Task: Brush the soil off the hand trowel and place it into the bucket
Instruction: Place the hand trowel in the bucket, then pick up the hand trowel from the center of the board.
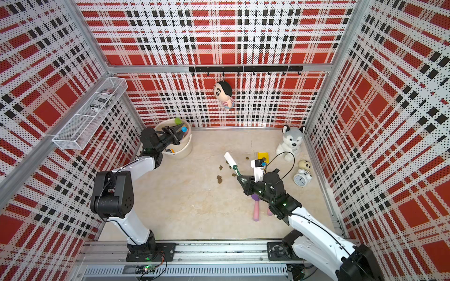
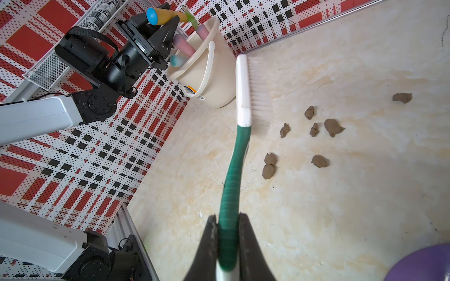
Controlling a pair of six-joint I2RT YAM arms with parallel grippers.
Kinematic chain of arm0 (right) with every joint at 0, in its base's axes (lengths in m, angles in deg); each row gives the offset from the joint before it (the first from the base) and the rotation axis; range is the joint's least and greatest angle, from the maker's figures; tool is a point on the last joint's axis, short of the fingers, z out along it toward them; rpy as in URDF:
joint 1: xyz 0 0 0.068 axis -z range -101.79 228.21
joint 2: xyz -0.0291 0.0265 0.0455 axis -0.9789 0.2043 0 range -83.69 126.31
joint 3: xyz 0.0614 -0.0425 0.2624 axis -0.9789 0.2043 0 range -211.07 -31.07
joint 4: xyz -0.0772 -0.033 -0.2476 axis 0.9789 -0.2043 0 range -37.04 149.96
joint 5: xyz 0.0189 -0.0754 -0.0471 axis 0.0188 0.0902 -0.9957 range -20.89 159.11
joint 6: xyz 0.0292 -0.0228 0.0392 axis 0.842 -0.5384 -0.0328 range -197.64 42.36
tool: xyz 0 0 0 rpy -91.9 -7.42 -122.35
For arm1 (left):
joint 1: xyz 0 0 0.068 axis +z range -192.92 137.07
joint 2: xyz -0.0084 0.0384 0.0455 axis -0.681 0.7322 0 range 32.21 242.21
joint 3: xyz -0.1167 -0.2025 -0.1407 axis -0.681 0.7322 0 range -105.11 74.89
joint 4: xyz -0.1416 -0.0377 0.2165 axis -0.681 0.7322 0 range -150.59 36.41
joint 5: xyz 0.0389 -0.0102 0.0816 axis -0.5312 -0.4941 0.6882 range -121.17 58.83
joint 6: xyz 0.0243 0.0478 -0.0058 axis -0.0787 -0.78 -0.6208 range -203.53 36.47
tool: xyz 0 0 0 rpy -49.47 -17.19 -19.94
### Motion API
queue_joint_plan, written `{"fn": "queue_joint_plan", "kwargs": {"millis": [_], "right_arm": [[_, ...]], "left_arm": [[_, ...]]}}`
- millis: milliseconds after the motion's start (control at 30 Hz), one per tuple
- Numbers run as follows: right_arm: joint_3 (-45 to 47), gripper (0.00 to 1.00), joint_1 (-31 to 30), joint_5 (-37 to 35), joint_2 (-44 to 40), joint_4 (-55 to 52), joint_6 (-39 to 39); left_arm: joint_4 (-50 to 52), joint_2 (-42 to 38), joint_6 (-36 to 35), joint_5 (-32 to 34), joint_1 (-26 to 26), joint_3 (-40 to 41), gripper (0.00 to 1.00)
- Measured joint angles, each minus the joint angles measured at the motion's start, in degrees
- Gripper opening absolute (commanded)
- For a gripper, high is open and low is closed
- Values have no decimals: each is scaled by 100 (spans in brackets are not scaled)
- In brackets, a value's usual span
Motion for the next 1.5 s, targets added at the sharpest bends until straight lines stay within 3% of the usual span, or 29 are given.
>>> {"fn": "queue_joint_plan", "kwargs": {"millis": [100,600,800,1033,1133,1267,1500], "right_arm": [[0,0,0,-7,-4,-28,2],[0,0,0,-20,-31,-50,63],[0,0,0,-24,-94,-70,83],[0,0,0,-105,-122,-70,85],[-15,0,0,-245,-122,-131,85],[-127,0,0,-553,-122,-365,66],[-223,0,98,-1287,-284,-669,111]], "left_arm": [[-42,0,-24,-4,11,0,34],[87,-188,-811,76,131,-39,70],[621,-664,-1482,295,133,-61,73],[2162,-1578,-3136,1093,-114,-501,71],[2874,-1993,-3995,1740,-638,-734,69],[3558,-2422,-4996,2778,-1849,-813,68],[4201,-2245,-5869,4371,-3899,-807,68]]}}
